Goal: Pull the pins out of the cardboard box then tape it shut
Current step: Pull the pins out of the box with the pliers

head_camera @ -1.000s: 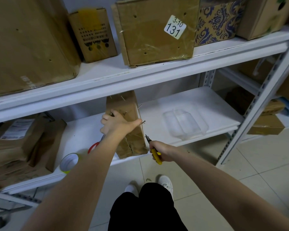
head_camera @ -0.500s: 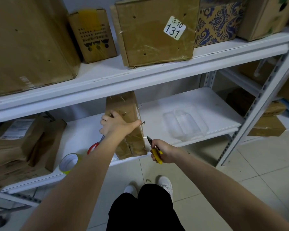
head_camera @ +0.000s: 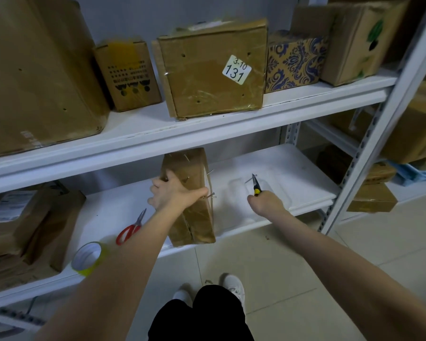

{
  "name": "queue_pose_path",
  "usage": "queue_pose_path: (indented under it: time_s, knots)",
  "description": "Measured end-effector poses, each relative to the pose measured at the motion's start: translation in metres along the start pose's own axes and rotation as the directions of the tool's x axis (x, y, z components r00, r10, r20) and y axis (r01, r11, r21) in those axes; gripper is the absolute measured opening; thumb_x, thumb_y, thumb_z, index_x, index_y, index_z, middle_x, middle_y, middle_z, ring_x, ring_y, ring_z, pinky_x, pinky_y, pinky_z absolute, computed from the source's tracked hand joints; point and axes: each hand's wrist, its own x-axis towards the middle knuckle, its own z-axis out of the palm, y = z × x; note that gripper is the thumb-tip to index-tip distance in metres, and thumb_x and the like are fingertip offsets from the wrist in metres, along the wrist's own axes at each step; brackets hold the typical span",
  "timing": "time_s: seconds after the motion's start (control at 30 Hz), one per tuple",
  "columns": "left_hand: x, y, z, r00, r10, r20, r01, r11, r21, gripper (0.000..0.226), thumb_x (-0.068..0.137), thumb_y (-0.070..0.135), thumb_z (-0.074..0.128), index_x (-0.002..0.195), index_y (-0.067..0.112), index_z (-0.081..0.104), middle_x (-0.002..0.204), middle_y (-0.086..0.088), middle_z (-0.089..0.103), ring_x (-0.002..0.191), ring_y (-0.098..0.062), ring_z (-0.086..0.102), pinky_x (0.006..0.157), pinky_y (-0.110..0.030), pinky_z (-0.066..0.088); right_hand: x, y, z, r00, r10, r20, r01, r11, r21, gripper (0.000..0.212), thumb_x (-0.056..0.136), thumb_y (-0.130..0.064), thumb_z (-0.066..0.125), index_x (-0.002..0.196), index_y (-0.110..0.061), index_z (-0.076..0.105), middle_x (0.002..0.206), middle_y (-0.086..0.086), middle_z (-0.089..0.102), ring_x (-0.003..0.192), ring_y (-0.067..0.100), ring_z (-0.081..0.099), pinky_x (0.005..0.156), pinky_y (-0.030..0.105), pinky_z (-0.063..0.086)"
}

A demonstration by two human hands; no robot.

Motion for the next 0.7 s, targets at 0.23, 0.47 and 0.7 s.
queue_pose_path:
  time_s: [0.23, 0.47, 0.7]
  knots:
    - [-0.004, -0.002, 0.005, 1.0, 0.025, -0.013, -0.025, 1.0, 0.005, 0.107, 0.058, 0.08, 0.062, 0.138, 0.018, 0.028, 0.138, -0.016, 0.034, 0.126, -0.035, 0.036, 0.096, -0.045, 0.039, 0.006, 0.011, -0.005, 0.981, 0.116, -0.157, -0.166, 0.921, -0.352, 0.05, 0.08, -0.035, 0.051, 0.119, -0.004, 0.05, 0.115, 0.011, 0.05, 0.105, 0.026, 0.052, 0.078, 0.029, 0.042]
    - [-0.004, -0.004, 0.002, 0.999, 0.014, -0.049, -0.015, 1.0, -0.01, 0.105, 0.058, 0.079, 0.063, 0.137, 0.017, 0.029, 0.137, -0.018, 0.036, 0.126, -0.036, 0.037, 0.096, -0.046, 0.039, 0.002, -0.006, 0.007, 0.999, -0.026, -0.042, 0.011, 0.945, -0.328, 0.048, 0.083, -0.037, 0.048, 0.116, -0.003, 0.051, 0.113, 0.014, 0.052, 0.105, 0.029, 0.051, 0.08, 0.031, 0.043]
    - [0.0, -0.008, -0.001, 1.0, -0.004, 0.013, 0.003, 1.0, 0.004, 0.112, 0.06, 0.087, 0.053, 0.144, 0.022, 0.018, 0.142, -0.018, 0.026, 0.133, -0.037, 0.028, 0.101, -0.047, 0.034, -0.024, -0.034, 0.03, 0.863, -0.065, 0.501, 0.007, 0.993, 0.118, 0.017, 0.087, -0.027, 0.046, 0.092, -0.011, 0.042, 0.076, 0.003, 0.038, 0.074, 0.022, 0.045, 0.069, 0.031, 0.034]
